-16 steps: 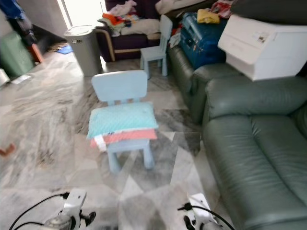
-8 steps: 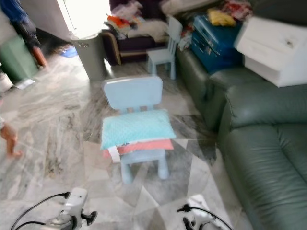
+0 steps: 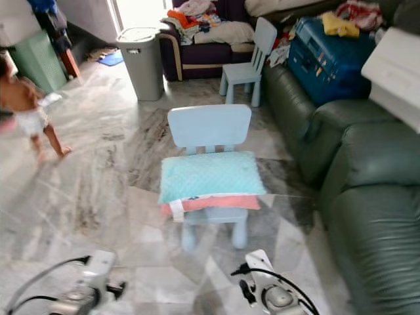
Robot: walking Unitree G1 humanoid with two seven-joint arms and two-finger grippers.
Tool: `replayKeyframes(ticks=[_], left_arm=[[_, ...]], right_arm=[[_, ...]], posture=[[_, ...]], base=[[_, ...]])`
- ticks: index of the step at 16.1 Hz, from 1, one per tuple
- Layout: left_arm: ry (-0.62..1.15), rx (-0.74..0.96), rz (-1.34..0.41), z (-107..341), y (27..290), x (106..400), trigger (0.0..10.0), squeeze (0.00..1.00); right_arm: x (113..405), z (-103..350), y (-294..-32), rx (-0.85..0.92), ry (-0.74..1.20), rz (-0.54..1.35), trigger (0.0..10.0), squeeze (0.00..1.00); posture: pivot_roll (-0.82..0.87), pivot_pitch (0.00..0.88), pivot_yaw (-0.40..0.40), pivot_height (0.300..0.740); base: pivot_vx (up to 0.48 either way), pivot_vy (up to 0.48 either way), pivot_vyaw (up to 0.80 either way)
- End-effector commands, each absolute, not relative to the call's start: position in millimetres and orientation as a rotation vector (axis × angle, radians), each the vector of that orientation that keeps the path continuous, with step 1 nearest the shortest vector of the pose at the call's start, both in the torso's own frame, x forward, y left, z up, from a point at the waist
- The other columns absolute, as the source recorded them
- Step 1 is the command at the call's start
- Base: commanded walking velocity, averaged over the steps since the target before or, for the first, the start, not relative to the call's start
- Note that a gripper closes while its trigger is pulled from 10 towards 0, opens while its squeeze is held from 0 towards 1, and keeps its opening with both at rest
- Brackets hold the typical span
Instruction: Move the pillow to the sofa
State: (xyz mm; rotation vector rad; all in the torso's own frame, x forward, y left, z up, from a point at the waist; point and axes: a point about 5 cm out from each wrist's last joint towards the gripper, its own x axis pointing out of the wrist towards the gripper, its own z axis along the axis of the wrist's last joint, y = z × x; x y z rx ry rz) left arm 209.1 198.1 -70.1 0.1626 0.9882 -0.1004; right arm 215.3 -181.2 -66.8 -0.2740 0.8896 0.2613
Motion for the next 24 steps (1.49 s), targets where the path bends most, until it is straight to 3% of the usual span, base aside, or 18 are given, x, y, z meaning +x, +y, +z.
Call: replayKeyframes(ticks=[1,4,7,14,24], left_arm=[[1.000,0.187,-0.082,-69,206,209,10.0,0.00],[0.974,0.172,-0.067,-67,207,212,10.0,0.00],[0.774,0.129,-0.090,-44,208,244,10.0,0.00],[0.427,-0.111,0.018,0,219,283,10.0,0.00],[0.389,-0.174,-0.057,-1,212,279,10.0,0.00]], right_arm=[[220,-64,-178,-0.281,0.884,0.277,10.0,0.00],[233,-56,-179,-0.289,0.835,0.261,10.0,0.00],[267,-26,-187,-0.127,0.622,0.112,10.0,0.00],[278,-11,-195,0.071,0.475,0.021,10.0,0.00],[281,-2,-201,0.016,0.406,0.023,10.0,0.00]], posture=[[0.01,0.000,0.001,0.740],[0.02,0.000,-0.007,0.740],[0.01,0.000,0.007,0.740],[0.00,0.000,0.006,0.740],[-0.03,0.000,0.018,0.740]], base=[[0.000,0.000,0.00],[0.000,0.000,0.00],[0.000,0.000,0.00],[0.000,0.000,0.00],[0.228,0.000,0.00]])
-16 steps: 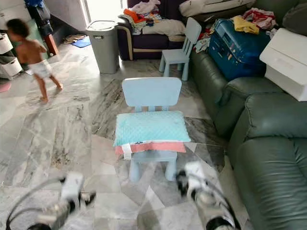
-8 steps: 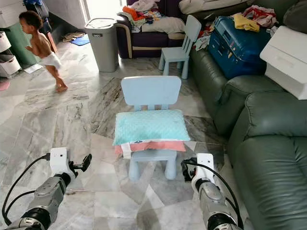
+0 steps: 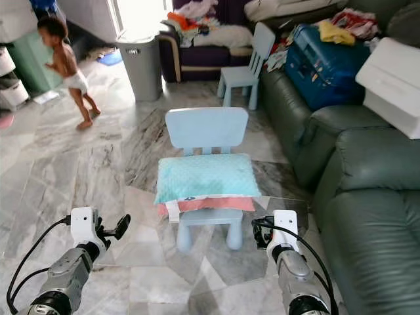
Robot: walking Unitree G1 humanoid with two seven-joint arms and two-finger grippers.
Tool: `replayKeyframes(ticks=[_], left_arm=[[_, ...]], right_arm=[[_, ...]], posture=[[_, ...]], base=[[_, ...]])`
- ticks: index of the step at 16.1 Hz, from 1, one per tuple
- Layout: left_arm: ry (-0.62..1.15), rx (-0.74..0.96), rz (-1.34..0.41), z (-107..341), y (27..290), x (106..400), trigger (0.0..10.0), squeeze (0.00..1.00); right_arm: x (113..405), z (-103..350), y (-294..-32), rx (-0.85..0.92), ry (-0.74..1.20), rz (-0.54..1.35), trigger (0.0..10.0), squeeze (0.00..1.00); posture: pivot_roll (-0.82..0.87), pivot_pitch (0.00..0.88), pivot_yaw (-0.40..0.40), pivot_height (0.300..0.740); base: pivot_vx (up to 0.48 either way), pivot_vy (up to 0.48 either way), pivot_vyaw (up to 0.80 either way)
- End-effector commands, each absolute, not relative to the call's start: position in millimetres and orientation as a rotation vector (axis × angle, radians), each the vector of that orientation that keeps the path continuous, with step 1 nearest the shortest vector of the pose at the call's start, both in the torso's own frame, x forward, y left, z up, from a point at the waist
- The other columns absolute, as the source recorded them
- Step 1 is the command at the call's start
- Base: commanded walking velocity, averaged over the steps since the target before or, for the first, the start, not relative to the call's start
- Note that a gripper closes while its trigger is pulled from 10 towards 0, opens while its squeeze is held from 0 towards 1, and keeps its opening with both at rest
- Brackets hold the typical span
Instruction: Move the pillow to the sofa
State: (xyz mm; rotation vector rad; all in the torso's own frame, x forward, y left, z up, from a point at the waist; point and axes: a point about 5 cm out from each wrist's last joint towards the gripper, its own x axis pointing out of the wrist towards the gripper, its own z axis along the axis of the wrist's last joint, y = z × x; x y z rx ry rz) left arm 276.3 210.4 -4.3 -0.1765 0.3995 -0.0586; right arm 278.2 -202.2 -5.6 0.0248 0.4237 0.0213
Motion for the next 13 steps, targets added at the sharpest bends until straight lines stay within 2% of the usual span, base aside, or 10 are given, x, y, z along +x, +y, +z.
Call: replayKeyframes(ticks=[1,7,13], left_arm=[[0.387,-0.184,-0.067,-1,211,279,10.0,0.00],[0.399,-0.190,-0.069,-5,209,275,10.0,0.00],[0.410,-0.184,-0.062,-8,212,271,10.0,0.00]], right_arm=[[282,0,-200,0.035,0.390,0.044,10.0,0.00],[280,0,-201,0.016,0.381,0.066,10.0,0.00],[283,2,-191,-0.001,0.375,0.121,10.0,0.00]], posture=[[-0.03,0.000,0.015,0.740],[-0.03,0.000,0.010,0.740],[-0.02,0.000,-0.003,0.740]], base=[[0.379,0.000,0.00],[0.377,0.000,0.00],[0.360,0.000,0.00]])
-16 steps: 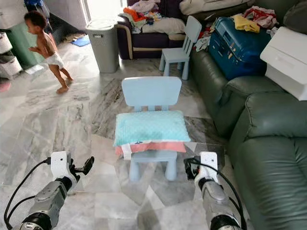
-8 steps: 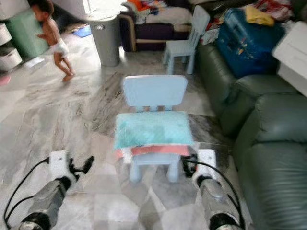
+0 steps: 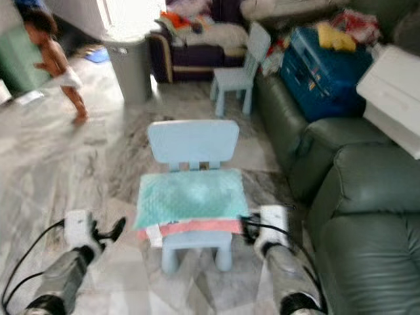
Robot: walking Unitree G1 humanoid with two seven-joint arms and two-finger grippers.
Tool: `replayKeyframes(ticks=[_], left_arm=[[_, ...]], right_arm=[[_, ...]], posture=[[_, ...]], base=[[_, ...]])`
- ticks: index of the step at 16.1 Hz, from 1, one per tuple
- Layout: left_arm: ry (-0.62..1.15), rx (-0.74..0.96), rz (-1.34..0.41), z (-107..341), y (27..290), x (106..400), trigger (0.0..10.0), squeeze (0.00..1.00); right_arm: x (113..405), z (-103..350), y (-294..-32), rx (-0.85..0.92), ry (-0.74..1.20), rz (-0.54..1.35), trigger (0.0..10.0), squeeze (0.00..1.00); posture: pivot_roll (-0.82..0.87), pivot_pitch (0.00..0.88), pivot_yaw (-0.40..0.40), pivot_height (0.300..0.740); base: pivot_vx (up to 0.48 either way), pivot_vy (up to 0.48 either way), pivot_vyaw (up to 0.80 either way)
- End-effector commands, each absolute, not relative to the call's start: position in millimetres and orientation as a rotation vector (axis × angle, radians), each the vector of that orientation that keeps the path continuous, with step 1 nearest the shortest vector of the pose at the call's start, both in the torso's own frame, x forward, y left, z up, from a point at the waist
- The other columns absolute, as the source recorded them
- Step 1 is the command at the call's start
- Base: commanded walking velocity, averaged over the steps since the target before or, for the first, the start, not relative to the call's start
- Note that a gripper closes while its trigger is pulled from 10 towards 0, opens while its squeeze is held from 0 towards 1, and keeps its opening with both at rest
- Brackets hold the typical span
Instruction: Move the pillow to the sofa
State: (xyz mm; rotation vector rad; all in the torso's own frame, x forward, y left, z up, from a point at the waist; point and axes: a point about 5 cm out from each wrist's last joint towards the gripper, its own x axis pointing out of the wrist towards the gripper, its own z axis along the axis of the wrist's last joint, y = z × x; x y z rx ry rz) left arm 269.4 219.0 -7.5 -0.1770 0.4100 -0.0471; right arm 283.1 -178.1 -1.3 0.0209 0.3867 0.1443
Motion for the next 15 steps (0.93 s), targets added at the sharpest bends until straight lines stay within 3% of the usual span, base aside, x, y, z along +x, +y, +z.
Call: replayKeyframes(ticks=[1,13,15], left_arm=[[0.413,-0.182,-0.060,-8.6,212.4,270.0,10.0,0.00],[0.434,-0.155,-0.057,-10.4,214.6,268.0,10.0,0.00],[0.433,-0.134,-0.042,-10.0,214.9,268.7,10.0,0.00]], right_arm=[[282.9,1.5,-191.0,-0.004,0.377,0.124,10.0,0.00],[278.8,-1.4,-188.9,-0.008,0.377,0.136,10.0,0.00],[280.0,0.3,-188.0,-0.001,0.364,0.133,10.0,0.00]], posture=[[-0.02,0.000,-0.004,0.740],[-0.01,0.000,0.004,0.740],[-0.02,0.000,0.007,0.740]], base=[[0.345,0.240,0.00],[0.317,0.344,0.00],[0.000,0.000,0.00]])
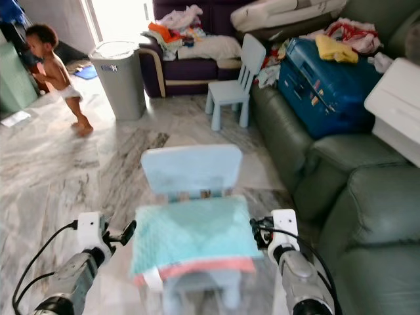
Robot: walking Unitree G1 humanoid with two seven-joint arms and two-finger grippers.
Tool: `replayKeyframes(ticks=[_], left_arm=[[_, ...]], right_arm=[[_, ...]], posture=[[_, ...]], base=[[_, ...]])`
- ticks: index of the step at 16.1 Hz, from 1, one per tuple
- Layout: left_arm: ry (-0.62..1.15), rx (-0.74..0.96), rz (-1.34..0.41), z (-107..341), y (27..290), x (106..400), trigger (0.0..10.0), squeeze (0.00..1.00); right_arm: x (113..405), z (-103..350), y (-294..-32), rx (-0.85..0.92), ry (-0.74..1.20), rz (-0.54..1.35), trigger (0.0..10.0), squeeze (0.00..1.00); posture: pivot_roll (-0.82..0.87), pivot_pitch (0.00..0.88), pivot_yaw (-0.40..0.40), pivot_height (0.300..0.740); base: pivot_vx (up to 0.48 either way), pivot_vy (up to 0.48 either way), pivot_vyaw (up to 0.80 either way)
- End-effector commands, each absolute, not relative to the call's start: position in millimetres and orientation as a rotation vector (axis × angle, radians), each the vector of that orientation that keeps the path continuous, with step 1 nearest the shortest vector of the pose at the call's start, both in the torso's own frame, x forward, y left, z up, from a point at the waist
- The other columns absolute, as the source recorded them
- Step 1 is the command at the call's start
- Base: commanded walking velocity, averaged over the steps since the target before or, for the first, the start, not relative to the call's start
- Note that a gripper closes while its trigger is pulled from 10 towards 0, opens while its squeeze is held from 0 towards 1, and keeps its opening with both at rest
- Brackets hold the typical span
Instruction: Move the pillow to the sofa
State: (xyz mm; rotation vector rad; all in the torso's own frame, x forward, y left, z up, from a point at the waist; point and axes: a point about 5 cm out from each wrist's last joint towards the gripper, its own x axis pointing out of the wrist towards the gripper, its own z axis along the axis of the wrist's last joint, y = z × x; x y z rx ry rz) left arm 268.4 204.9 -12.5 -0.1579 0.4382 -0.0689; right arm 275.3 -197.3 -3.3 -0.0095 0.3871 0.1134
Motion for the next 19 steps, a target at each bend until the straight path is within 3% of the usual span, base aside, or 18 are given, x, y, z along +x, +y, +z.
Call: replayKeyframes(ticks=[1,19], left_arm=[[0.440,-0.121,-0.037,-10.5,214.7,268.6,10.0,0.00],[0.449,-0.140,-0.009,-13.7,212.9,266.4,10.0,0.00]], right_arm=[[279.9,0.2,-187.8,-0.002,0.363,0.134,10.0,0.00],[283.9,2.0,-178.9,-0.002,0.370,0.179,10.0,0.00]], posture=[[-0.02,0.000,0.008,0.740],[-0.01,0.000,-0.011,0.740]], base=[[0.000,0.000,0.00],[0.000,0.000,0.00]])
